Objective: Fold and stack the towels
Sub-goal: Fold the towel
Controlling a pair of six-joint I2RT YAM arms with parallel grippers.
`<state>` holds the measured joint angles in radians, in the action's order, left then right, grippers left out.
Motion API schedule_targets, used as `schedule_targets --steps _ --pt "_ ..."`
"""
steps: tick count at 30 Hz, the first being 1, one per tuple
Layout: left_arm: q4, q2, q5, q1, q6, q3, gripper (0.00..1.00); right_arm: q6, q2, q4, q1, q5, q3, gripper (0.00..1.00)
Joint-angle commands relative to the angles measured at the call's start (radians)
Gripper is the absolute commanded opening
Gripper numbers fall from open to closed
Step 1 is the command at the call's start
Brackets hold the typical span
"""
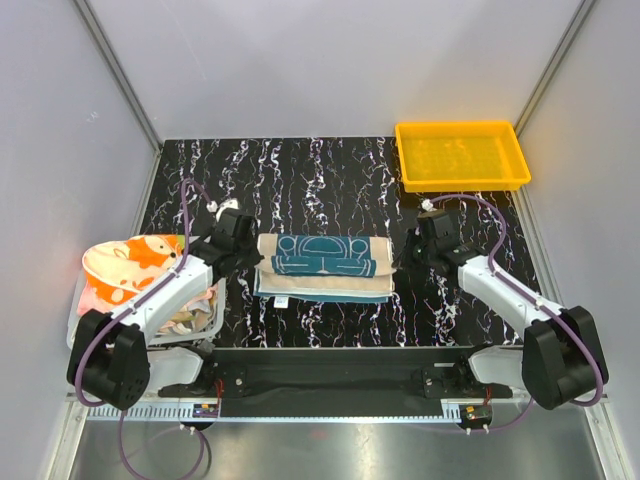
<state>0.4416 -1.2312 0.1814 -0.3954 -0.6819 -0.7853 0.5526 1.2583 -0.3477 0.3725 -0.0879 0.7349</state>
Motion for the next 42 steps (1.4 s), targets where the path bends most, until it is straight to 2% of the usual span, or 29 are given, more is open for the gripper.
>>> schedule_targets --steps 1,13,16,17,18,19,20,21,23,25,28,32,35,37,42 --pt "0.005 0.039 0.018 0.0 0.013 0.021 0.0 0.006 -0.04 -0.025 0.002 0.039 -0.022 0.0" --pt "-0.01 0.052 -0.013 -0.002 0.007 0.08 0.0 0.035 -0.077 0.009 0.003 -0.03 -0.103 0.0" --pt "-0.014 0.05 -0.026 -0.002 0.012 0.092 0.01 0.044 -0.085 0.041 0.003 -0.073 -0.138 0.05" --pt "-0.017 0.053 -0.04 -0.002 0.019 0.092 0.05 0.046 -0.089 0.049 0.003 -0.088 -0.144 0.13" --pt "-0.014 0.056 -0.045 -0.002 0.024 0.093 0.15 0.044 -0.103 0.052 0.003 -0.119 -0.152 0.16" --pt "-0.001 0.068 -0.043 -0.002 0.027 0.09 0.2 0.044 -0.112 0.043 0.003 -0.127 -0.154 0.21" --pt "0.009 0.078 -0.042 -0.002 0.038 0.075 0.25 0.038 -0.128 0.032 0.003 -0.131 -0.152 0.31" --pt "0.023 0.088 -0.042 -0.002 0.044 0.066 0.37 0.035 -0.161 0.015 0.003 -0.118 -0.147 0.36" --pt "0.068 0.12 -0.04 -0.002 0.061 0.023 0.43 0.024 -0.192 -0.039 0.003 -0.093 -0.123 0.48" --pt "0.104 0.137 -0.039 -0.002 0.065 -0.014 0.46 0.02 -0.214 -0.083 0.003 -0.056 -0.091 0.5" --pt "0.092 0.147 -0.072 -0.003 0.061 -0.063 0.46 0.017 -0.18 -0.103 0.003 -0.012 -0.039 0.5" --pt "0.039 0.049 -0.131 -0.049 0.033 -0.117 0.4 0.013 -0.077 -0.074 0.003 -0.015 0.02 0.5" --pt "-0.003 -0.045 -0.123 -0.149 0.016 -0.143 0.4 0.004 0.012 -0.05 0.003 0.037 0.053 0.57" --pt "-0.04 -0.114 -0.137 -0.172 0.001 -0.144 0.39 -0.005 0.07 -0.011 0.002 0.053 0.061 0.62" --pt "-0.121 -0.218 -0.166 -0.25 0.008 -0.121 0.38 -0.013 0.188 0.097 0.003 0.025 0.051 0.64"
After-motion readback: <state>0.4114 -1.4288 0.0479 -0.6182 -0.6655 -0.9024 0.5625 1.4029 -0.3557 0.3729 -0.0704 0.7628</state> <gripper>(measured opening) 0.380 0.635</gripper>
